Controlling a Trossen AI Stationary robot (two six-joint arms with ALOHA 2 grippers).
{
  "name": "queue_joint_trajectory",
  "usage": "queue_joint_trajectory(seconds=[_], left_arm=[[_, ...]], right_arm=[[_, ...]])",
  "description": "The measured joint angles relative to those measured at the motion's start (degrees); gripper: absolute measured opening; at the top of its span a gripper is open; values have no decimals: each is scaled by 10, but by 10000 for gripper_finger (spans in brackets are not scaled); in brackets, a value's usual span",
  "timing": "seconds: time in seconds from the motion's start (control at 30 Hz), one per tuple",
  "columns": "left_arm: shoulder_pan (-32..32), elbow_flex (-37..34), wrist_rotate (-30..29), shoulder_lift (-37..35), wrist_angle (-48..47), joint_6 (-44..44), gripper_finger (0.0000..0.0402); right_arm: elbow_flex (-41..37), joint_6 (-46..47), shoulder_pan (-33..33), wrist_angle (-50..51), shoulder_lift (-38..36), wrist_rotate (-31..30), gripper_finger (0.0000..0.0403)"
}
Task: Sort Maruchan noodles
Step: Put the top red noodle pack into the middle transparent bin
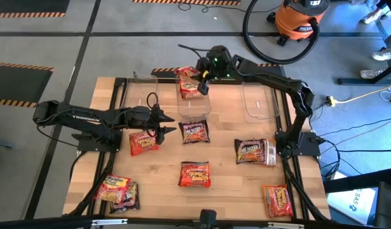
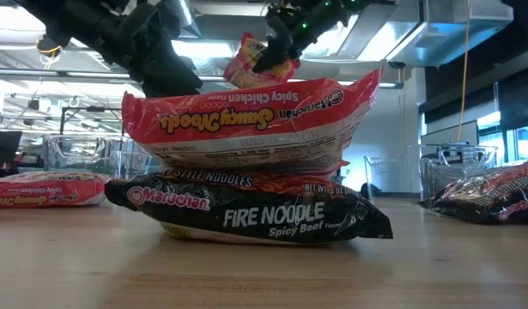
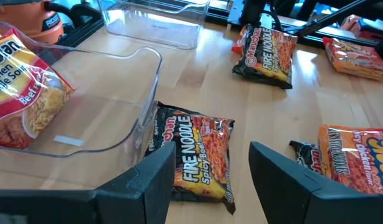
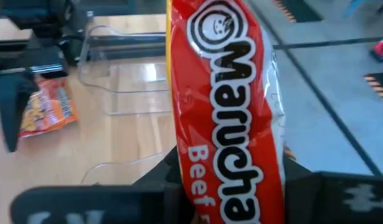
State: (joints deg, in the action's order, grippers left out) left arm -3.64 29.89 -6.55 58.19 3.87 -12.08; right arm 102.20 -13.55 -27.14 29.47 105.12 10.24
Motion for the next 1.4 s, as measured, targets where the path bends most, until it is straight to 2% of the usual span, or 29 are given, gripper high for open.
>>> queue_joint_trajectory(seconds=[0.17,0.3,0.63,0.77,1.1,1.4], left_arm=[[0,0,0,0,0,0,195],[0,0,0,0,0,0,195],[0,0,0,0,-3,0,195],[0,0,0,0,-3,0,195],[0,0,-19,0,-3,2,195],[0,0,-19,0,-3,5,195]], right_arm=[[89,-4,-19,102,55,71,80],[105,-25,-26,134,90,108,79],[105,-97,-25,171,175,102,80],[105,-110,-25,175,197,75,81],[95,-142,-25,163,216,43,82],[59,-155,-25,139,216,42,82]])
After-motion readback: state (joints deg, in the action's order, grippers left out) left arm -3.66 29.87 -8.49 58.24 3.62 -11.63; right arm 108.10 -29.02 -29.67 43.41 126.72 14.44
